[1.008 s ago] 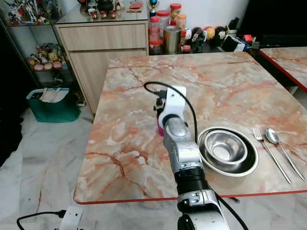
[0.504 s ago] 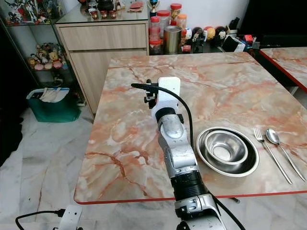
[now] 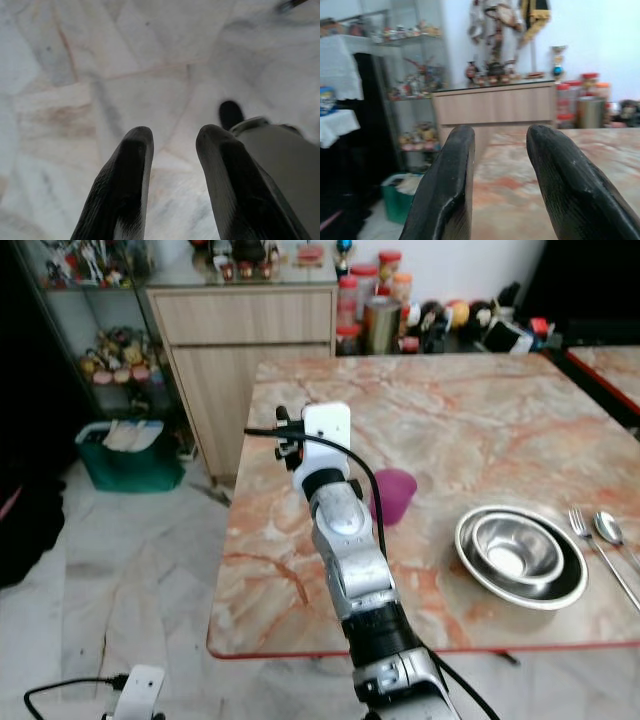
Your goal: Setting the table
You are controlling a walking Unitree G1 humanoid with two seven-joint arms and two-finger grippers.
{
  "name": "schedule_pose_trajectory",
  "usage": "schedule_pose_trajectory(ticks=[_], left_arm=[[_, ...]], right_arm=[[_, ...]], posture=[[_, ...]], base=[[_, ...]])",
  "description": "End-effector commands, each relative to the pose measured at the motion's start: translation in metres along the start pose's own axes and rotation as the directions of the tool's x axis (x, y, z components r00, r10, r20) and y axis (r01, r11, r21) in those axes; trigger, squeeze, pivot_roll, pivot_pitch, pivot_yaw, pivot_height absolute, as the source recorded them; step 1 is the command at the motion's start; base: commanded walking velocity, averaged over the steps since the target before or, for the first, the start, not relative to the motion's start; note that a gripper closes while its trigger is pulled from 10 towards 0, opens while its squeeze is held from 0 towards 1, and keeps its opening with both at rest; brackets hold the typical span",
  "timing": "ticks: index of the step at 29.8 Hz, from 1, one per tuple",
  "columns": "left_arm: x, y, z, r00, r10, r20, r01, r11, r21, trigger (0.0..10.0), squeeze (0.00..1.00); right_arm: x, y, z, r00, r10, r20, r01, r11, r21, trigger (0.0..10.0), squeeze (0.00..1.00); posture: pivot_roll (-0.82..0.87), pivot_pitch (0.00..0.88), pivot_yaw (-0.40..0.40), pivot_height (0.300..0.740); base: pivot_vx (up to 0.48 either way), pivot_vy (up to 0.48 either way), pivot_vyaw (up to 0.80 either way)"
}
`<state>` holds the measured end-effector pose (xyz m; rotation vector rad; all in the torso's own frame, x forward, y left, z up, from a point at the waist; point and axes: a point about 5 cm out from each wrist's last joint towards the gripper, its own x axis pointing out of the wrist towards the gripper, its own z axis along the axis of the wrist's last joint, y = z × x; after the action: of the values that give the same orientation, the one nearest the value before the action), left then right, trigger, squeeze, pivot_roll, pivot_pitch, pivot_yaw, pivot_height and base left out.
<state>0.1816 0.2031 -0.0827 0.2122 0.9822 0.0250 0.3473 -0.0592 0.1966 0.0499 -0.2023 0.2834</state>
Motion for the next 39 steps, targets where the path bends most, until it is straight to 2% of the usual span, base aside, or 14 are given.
schedule_pose_trajectory(ticks=[1,9,23,27,39], left_arm=[[-0.001,0.002,-0.005,1.0,0.003,-0.016,-0.003,1.0,0.01,10.0,0.0],[0.0,0.004,-0.003,1.0,0.006,-0.01,-0.005,1.0,0.01,10.0,0.0],[0.0,0.005,-0.002,1.0,0.011,-0.009,-0.011,1.0,0.002,10.0,0.0],[0.0,0.006,-0.003,1.0,0.015,-0.011,-0.015,1.0,-0.004,10.0,0.0],[0.0,0.009,-0.002,1.0,0.02,-0.01,-0.02,1.0,-0.004,10.0,0.0]], right_arm=[[0.0,0.005,0.004,1.0,0.013,0.024,-0.013,1.0,0.015,10.0,0.0],[0.0,0.008,0.002,0.999,0.026,0.02,-0.027,1.0,0.014,10.0,0.0],[-0.002,0.004,-0.008,1.0,0.014,-0.005,-0.014,1.0,0.016,10.0,0.0],[-0.005,0.001,-0.021,0.999,0.006,-0.049,-0.005,1.0,0.016,10.0,0.0],[-0.01,-0.003,-0.04,0.994,-0.017,-0.109,0.02,0.999,0.032,10.0,0.0]], posture=[[-0.03,0.0,0.017,0.736],[-0.02,0.0,0.019,0.736],[-0.01,0.0,0.023,0.736],[-0.01,0.0,0.025,0.736],[-0.01,0.0,0.035,0.736]], base=[[0.0,0.371,0.0],[0.0,0.363,0.0],[0.0,0.35,0.0],[0.0,0.34,0.0],[0.0,0.344,0.0]])
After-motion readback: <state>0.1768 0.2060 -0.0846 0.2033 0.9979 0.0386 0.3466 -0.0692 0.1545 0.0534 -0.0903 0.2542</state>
